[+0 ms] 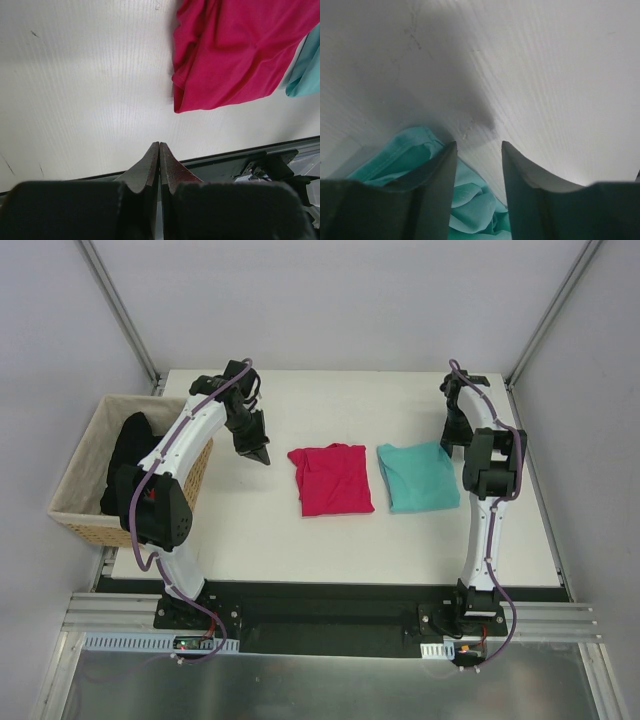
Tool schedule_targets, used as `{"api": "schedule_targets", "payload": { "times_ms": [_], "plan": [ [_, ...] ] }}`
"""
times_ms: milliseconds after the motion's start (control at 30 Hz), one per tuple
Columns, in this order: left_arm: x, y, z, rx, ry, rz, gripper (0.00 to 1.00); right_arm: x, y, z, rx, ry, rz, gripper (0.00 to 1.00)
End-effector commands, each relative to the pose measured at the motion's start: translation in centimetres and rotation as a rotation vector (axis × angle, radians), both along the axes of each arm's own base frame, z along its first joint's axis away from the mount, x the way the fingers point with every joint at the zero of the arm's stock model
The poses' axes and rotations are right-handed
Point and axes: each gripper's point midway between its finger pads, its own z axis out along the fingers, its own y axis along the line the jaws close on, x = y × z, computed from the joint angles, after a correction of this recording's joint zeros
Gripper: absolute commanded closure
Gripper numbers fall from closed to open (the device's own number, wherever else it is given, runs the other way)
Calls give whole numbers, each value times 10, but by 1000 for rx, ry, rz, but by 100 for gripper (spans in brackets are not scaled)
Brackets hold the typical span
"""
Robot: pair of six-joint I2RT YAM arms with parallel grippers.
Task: Fold and stack the t-shirts
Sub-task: Put the neatly folded tshirt into the corner of the board with both arms
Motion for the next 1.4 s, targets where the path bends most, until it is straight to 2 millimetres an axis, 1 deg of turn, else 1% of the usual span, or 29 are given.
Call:
{"api": "schedule_targets", "payload": {
  "times_ms": [0,33,67,200,467,500,567,600,667,733,833,900,933,1000,1067,1133,1167,1200,1267,1300,1367],
  "plan": [
    [-10,5,12,-7,-11,14,100,-1,-18,60,-93,-95,1,53],
    [-10,4,12,-14,-10,17,100,0,-18,69,-87,-117,1,53],
    [-10,2,12,-21,-8,13,100,1,-18,72,-86,-127,-1,52],
    [-9,0,14,-30,-15,12,100,1,-14,75,-61,-141,-1,53],
    [-14,1,13,-25,-12,17,100,-14,-6,50,-36,-72,-4,57],
    [-15,2,13,-26,-13,18,100,-18,-6,44,-36,-55,-4,57],
    [-17,2,11,-25,-8,21,100,-20,-6,40,-32,-42,-6,58],
    [-17,2,11,-26,-9,24,100,-21,2,39,-32,-37,11,58],
    [-19,3,9,-22,-5,26,100,-22,3,39,-33,-33,11,59],
    [-20,3,10,-26,-7,25,100,-22,2,44,-38,-47,12,59],
    [-22,-2,9,-37,-5,13,100,-22,0,54,-54,-63,21,53],
    [-24,-7,8,-37,-1,3,100,-20,-1,62,-57,-89,27,47],
    [-23,-8,7,-37,0,3,100,-20,-3,63,-66,-93,23,46],
    [-23,-11,7,-37,-2,-1,100,-22,-4,62,-74,-78,23,46],
    [-23,-12,8,-39,0,-2,100,-30,-8,59,-97,-45,5,48],
    [-23,-11,8,-34,-4,-3,100,-39,-10,60,-120,-30,-20,51],
    [-24,-10,8,-32,-5,-3,100,-47,-11,56,-125,-9,-17,52],
    [-25,-10,8,-31,-3,-1,100,-48,-11,63,-128,-32,-18,52],
    [-26,-9,5,-28,4,-1,100,-48,-10,69,-134,-58,-21,53],
    [-26,-9,4,-25,5,2,100,-47,-9,81,-134,-87,-19,53],
    [-26,-10,4,-31,6,-2,100,-44,4,94,-127,-124,20,54]
  ]
}}
